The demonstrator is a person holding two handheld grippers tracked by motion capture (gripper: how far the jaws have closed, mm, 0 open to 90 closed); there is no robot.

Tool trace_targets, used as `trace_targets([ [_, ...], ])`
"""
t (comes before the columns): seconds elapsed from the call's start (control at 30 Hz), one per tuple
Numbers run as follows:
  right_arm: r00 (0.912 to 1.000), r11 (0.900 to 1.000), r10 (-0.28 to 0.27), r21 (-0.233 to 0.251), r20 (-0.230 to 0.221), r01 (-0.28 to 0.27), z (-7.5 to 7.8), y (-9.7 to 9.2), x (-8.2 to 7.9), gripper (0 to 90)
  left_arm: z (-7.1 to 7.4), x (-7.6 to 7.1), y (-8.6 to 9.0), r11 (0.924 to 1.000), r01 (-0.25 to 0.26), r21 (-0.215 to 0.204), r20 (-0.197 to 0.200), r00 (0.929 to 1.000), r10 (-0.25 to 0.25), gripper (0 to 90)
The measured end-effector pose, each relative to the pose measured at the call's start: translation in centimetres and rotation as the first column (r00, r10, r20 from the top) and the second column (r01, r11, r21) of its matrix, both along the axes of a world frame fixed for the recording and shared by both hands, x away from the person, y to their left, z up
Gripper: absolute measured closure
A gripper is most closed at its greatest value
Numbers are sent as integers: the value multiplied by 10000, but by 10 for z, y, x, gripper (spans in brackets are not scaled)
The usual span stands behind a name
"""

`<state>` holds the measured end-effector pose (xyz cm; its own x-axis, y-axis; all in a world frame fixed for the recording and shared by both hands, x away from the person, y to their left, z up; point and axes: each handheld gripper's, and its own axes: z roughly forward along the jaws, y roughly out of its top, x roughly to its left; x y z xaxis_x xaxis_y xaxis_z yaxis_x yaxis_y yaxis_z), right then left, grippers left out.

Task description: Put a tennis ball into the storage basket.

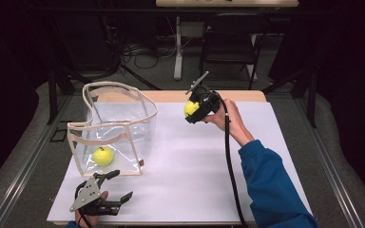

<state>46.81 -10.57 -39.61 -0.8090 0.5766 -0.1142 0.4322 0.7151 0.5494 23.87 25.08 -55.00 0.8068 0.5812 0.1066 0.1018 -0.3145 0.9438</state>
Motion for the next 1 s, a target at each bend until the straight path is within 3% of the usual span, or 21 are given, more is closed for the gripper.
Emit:
trace_targets([
  [1.0, 9993, 9990, 193, 395, 308, -206, 18, 9, 4, 260, 0, 0, 0, 10000, 22, 13, 7, 10000, -22, 160],
])
